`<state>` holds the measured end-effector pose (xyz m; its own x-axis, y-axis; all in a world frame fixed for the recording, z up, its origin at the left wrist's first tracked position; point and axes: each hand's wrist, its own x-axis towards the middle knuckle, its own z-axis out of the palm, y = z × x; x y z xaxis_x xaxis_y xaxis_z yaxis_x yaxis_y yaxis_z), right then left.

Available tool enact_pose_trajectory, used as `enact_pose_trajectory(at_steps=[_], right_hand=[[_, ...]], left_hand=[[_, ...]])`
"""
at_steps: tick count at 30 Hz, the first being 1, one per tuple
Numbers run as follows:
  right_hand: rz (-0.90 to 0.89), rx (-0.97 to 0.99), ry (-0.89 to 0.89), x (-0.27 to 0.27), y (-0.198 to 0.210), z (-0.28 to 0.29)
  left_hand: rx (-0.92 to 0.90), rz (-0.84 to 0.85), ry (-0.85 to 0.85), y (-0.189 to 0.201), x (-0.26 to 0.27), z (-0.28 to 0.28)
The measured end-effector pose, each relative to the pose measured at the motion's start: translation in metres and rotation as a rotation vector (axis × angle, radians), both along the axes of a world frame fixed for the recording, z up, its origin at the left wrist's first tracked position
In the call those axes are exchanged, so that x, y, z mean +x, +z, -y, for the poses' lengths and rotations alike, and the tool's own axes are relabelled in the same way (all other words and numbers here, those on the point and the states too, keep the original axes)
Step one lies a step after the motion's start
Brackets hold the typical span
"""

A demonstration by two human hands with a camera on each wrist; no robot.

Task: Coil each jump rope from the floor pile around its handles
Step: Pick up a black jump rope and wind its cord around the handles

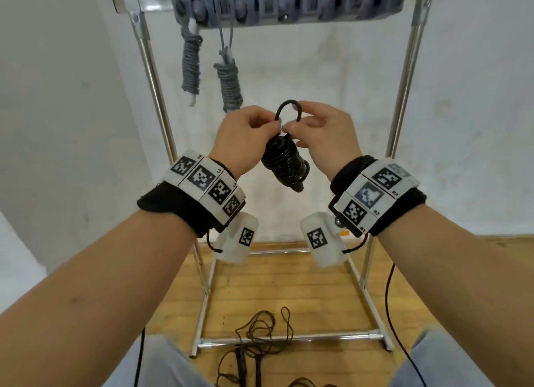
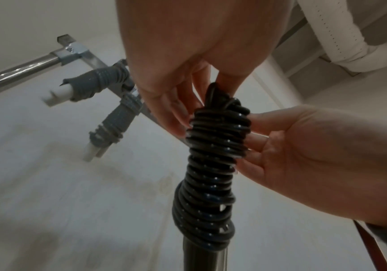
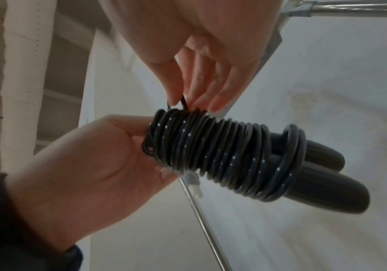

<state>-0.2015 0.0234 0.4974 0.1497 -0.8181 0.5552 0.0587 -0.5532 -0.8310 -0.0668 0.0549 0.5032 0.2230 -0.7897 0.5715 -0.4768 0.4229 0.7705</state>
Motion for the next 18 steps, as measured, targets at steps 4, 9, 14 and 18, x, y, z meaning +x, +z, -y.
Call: enact_pose_trajectory(at_steps=[4, 9, 14, 18], right_hand=[[0.028, -0.042, -0.051, 0.011, 0.043, 0.007], [0.031, -0.099, -0.064, 0.024, 0.091, 0.026], [0.010, -0.119, -0.071, 0.040, 0.130, 0.056], [-0.020, -0.110, -0.078, 0.050, 0.150, 0.079]], left_hand=[[-0.088, -0.022, 0.065, 0.045, 0.002, 0.006], [-0.174, -0.051, 0.139, 0.092, 0.010, 0.025], [-0.233, -0.053, 0.211, 0.126, 0.019, 0.055], [-0.226, -0.022, 0.279, 0.145, 0.028, 0.081]])
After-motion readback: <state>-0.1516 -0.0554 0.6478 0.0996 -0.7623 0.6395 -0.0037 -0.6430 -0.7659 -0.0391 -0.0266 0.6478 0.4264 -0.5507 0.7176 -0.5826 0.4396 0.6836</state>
